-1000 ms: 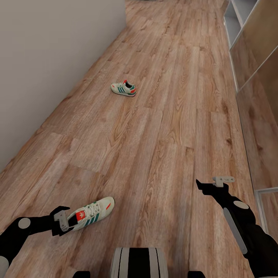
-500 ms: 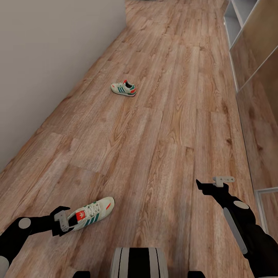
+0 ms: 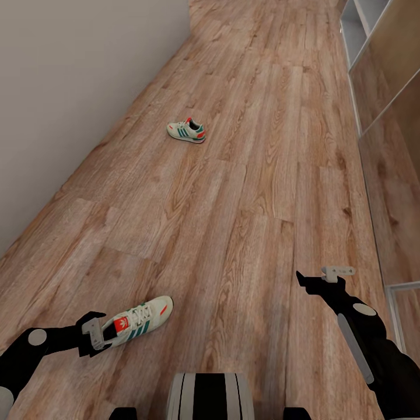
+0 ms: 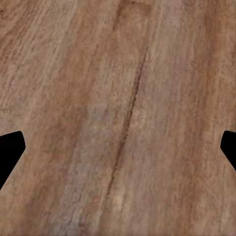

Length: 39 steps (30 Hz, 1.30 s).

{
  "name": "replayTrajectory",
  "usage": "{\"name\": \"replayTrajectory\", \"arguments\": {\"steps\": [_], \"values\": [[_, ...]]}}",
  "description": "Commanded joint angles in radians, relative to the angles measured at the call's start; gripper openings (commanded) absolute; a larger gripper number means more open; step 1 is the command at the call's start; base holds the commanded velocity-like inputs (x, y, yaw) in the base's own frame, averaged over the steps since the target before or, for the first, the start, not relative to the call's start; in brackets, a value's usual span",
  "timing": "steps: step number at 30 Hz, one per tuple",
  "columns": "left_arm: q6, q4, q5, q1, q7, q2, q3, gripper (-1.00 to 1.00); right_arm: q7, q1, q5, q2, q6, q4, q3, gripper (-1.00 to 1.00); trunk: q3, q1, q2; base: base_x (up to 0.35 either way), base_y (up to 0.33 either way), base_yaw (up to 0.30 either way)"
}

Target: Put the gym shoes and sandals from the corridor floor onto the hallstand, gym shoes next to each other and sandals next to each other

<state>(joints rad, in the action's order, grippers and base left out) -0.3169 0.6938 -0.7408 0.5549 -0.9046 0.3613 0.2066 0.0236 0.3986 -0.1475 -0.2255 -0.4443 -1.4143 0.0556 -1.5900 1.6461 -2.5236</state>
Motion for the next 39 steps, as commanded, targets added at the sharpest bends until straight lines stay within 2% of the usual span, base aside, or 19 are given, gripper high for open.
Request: {"name": "replayTrajectory", "arguments": {"steps": [1, 9, 13, 29, 34, 39], "values": [[-0.005, 0.001, -0.008, 0.000, -0.004, -0.001, 0.004, 1.00, 0.002, 0.000, -0.006, 0.000, -0.005, -0.001, 0.001, 1.00, -0.001, 0.000, 0.000, 0.000, 0.000, 0.000], [-0.005, 0.001, -0.008, 0.000, -0.004, -0.001, 0.004, 1.00, 0.002, 0.000, -0.006, 0.000, -0.005, -0.002, 0.001, 1.00, -0.001, 0.000, 0.000, 0.000, 0.000, 0.000], [-0.005, 0.001, -0.008, 0.000, -0.004, -0.001, 0.004, 1.00, 0.002, 0.000, -0.006, 0.000, -0.005, -0.002, 0.001, 1.00, -0.016, 0.002, -0.001, 0.000, 0.000, 0.000], [-0.005, 0.001, -0.008, -0.001, -0.004, -0.001, 0.005, 1.00, 0.002, 0.000, -0.006, 0.000, -0.005, -0.002, 0.001, 1.00, -0.016, 0.002, -0.001, 0.000, 0.000, 0.000], [-0.005, 0.001, -0.008, -0.001, -0.004, -0.001, 0.005, 1.00, 0.002, 0.000, -0.006, 0.000, -0.005, -0.002, 0.001, 1.00, -0.035, 0.004, -0.002, 0.000, 0.000, 0.000], [-0.005, 0.001, -0.008, 0.000, -0.004, -0.001, 0.005, 1.00, 0.002, 0.000, -0.006, 0.000, -0.005, -0.001, 0.001, 1.00, -0.035, 0.004, -0.002, 0.000, 0.000, 0.000]]}}
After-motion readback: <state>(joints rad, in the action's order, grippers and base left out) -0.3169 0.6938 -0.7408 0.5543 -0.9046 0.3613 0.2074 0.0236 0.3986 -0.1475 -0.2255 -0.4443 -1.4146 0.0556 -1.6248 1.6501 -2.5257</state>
